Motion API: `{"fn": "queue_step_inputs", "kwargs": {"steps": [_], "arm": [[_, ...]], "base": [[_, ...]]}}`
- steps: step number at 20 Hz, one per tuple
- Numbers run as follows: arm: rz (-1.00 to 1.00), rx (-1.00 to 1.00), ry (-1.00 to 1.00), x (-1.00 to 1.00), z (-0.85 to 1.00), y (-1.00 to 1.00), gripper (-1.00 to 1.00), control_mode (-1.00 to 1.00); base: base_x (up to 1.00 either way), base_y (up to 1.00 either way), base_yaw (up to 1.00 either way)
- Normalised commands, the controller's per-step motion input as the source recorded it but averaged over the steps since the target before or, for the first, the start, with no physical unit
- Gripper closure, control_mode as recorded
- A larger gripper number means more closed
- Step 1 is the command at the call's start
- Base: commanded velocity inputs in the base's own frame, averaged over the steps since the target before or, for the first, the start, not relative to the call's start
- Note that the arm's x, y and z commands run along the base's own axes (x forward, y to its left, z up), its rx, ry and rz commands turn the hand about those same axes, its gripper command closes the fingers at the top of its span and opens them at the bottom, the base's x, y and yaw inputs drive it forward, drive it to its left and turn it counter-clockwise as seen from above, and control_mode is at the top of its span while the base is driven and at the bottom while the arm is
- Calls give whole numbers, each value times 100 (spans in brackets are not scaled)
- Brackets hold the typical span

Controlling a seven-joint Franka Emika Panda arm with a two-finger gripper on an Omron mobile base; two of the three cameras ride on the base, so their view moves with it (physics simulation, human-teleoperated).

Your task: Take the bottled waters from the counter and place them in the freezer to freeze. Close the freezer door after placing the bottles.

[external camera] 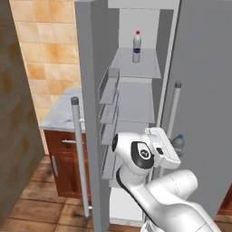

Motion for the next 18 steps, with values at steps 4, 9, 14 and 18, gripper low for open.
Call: {"fn": "queue_step_inputs", "kwargs": {"steps": [4,9,14,18], "arm": [[0,0,0,0,0,0,100,100],[0,0,0,0,0,0,100,100],[0,0,0,0,0,0,100,100],[0,0,0,0,0,0,100,100]], "base": [[24,26,0],[16,1,0],[9,0,0],[6,0,0]]}}
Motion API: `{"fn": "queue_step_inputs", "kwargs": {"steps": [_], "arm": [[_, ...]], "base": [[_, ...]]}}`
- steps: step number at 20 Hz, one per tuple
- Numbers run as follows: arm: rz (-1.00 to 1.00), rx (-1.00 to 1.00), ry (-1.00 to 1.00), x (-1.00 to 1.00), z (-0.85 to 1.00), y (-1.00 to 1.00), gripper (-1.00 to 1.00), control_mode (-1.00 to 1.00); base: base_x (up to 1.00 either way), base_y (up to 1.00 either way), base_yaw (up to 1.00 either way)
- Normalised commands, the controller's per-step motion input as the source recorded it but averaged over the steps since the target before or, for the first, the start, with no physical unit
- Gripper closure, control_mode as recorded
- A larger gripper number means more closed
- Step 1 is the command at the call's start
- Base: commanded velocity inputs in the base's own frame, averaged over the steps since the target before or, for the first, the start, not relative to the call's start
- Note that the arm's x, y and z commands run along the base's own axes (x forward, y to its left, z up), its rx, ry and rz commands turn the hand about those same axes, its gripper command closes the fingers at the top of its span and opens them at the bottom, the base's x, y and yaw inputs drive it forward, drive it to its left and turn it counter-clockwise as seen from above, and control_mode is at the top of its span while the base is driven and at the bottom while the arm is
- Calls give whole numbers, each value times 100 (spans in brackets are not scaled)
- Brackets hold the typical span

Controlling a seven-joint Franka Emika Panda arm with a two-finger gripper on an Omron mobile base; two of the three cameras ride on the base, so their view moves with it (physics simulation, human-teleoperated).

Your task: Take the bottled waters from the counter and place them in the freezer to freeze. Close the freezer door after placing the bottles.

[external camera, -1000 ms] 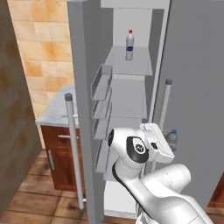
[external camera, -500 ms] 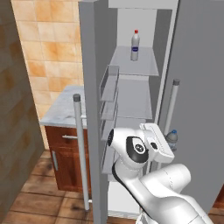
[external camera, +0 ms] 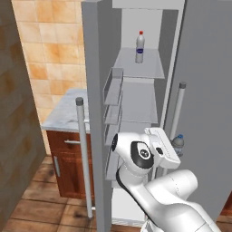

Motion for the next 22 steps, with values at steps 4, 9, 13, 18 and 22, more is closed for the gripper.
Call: {"fn": "queue_step_inputs", "kwargs": {"steps": [4,9,13,18,22], "arm": [[0,0,0,0,0,0,100,-100],[15,0,1,1,12,5,100,-100],[44,-3,0,0,36,27,100,-100],[46,0,0,4,72,26,100,-100],[25,0,0,1,93,10,100,-100]], "base": [[3,0,0],[0,0,0],[0,0,0],[0,0,0],[0,0,0]]}}
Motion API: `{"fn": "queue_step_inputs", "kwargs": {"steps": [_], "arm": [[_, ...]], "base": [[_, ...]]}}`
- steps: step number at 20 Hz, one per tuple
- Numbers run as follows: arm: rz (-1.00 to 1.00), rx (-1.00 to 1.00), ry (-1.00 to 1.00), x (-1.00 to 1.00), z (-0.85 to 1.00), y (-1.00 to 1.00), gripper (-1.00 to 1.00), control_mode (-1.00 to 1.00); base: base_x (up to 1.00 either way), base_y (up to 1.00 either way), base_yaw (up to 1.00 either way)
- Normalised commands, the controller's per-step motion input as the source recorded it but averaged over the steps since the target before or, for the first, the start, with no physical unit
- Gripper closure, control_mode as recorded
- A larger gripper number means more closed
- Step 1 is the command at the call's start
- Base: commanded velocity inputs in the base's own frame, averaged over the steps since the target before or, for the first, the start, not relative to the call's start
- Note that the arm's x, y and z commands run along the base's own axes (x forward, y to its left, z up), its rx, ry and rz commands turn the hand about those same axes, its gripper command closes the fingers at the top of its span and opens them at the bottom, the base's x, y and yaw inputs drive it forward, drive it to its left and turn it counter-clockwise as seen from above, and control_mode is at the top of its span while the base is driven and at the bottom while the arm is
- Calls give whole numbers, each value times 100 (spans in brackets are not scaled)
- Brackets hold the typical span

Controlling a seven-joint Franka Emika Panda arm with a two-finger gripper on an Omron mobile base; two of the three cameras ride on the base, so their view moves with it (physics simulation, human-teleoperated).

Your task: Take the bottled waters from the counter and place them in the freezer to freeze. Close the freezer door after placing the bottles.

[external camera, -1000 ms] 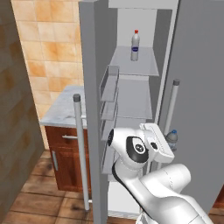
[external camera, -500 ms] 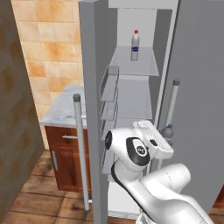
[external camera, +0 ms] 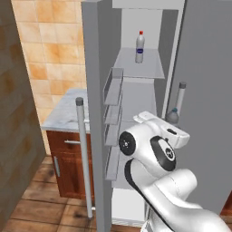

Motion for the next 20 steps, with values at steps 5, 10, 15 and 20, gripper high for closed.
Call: {"fn": "queue_step_inputs", "kwargs": {"steps": [5,10,15,20], "arm": [[10,0,4,13,77,32,100,-100],[18,-4,20,19,72,29,100,-100],[36,0,3,22,31,0,100,-100],[24,-1,1,44,8,0,100,-100]], "base": [[0,0,0],[0,0,0],[0,0,0],[0,0,0]]}}
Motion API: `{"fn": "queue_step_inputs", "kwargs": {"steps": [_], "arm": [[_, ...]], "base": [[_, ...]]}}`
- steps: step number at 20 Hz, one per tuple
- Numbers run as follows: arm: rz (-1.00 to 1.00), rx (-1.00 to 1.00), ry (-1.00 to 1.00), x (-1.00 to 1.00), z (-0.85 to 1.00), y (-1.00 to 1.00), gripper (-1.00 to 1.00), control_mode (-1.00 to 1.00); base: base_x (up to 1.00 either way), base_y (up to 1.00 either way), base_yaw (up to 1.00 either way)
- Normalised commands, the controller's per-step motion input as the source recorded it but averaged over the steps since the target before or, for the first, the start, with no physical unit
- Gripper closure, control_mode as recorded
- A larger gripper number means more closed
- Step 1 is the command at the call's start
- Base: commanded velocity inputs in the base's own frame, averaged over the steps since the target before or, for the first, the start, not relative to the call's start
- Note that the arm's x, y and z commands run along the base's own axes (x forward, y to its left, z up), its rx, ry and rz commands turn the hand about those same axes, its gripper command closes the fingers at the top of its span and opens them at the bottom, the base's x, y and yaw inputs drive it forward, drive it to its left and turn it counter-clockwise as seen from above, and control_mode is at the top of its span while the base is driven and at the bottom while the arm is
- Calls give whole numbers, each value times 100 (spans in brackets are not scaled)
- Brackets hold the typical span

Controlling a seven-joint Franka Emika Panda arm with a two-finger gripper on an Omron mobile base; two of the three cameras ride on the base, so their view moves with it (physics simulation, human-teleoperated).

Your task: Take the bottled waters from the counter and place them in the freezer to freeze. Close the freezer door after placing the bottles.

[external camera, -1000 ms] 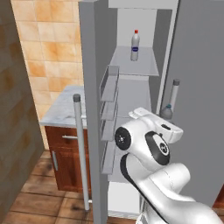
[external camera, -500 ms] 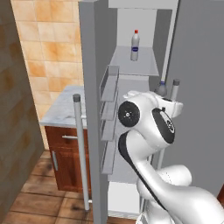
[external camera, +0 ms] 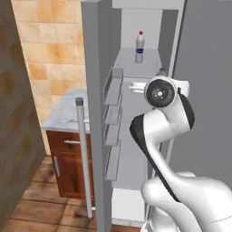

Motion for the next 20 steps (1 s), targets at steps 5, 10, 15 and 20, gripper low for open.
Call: {"fn": "queue_step_inputs", "kwargs": {"steps": [5,10,15,20], "arm": [[9,0,-1,55,5,-6,100,-100],[0,0,-8,49,17,-1,100,-100],[0,0,-5,40,32,0,100,-100],[1,0,-2,34,28,0,100,-100]], "base": [[0,0,0],[0,0,0],[0,0,0],[0,0,0]]}}
